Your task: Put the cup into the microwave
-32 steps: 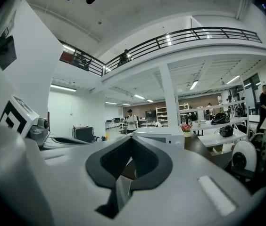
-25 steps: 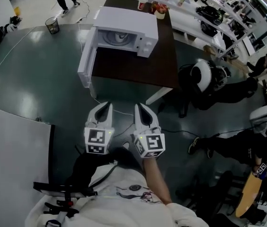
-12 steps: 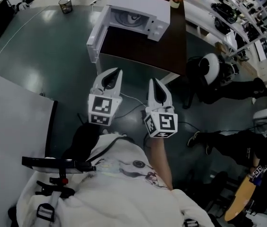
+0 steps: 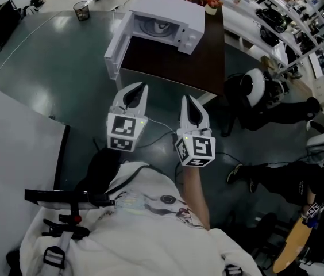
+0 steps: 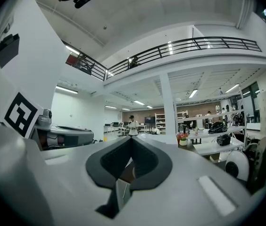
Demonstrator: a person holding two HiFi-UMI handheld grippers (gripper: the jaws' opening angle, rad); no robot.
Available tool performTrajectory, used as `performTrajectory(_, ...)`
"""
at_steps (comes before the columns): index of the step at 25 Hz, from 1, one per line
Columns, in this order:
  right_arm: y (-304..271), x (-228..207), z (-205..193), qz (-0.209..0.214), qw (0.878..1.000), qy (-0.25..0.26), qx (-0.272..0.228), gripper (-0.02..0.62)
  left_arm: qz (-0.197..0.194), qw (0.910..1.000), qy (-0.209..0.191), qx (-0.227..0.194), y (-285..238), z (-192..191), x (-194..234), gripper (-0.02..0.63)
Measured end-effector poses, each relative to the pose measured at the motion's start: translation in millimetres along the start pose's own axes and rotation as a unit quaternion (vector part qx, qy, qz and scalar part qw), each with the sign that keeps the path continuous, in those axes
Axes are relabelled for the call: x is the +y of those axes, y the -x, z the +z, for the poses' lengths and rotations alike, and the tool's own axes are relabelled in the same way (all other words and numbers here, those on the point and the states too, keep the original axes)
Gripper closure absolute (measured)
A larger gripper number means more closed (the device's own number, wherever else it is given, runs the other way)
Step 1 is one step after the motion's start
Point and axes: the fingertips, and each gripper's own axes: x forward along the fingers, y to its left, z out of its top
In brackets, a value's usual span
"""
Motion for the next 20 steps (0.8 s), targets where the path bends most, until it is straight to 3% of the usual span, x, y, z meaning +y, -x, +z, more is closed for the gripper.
performTrajectory(20, -1.6, 7.9, -7.5, 0.013, 1.000, 0.000, 0.006, 0.597, 0.011, 0.9998, 0.001, 0.014, 3.8, -11.8, 4.4, 0.607)
